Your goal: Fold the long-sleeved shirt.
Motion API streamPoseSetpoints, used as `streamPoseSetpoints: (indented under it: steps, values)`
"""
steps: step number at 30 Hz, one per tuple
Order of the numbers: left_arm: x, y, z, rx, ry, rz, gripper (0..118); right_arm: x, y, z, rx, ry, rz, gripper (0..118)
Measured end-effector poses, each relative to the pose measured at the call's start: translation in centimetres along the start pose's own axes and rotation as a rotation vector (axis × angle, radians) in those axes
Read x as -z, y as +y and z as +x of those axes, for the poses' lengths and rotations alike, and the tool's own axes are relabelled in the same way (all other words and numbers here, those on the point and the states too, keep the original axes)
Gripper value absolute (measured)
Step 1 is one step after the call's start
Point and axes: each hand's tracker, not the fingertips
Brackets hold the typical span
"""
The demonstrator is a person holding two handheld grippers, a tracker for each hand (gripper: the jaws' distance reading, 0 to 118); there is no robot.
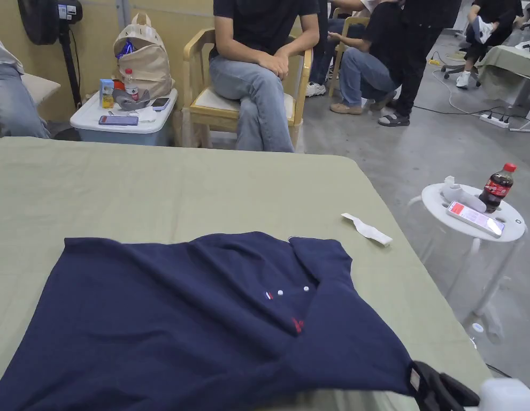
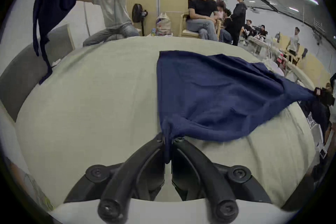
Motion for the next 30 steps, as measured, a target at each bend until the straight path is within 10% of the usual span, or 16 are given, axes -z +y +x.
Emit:
streamPoseSetpoints:
  steps: [20,23,30]
  values:
    - [-15.3,-12.4,-3.7,-0.088,0.052,-0.187,4,-18.8,-8.4,-2.1,-0.01,-0.062,-0.311,8]
    - [-16.4,-10.9,-3.3,-0.108,0.075,-0.127,52,-18.8,-6.8,-2.0,-0.026,-0.128,-0.263,38]
    - [-20.8,-2.6,-0.4,-0.134,-0.007,0.25,51,-17.9,2.6,-3.5,-0.028,-0.034,0.088,48]
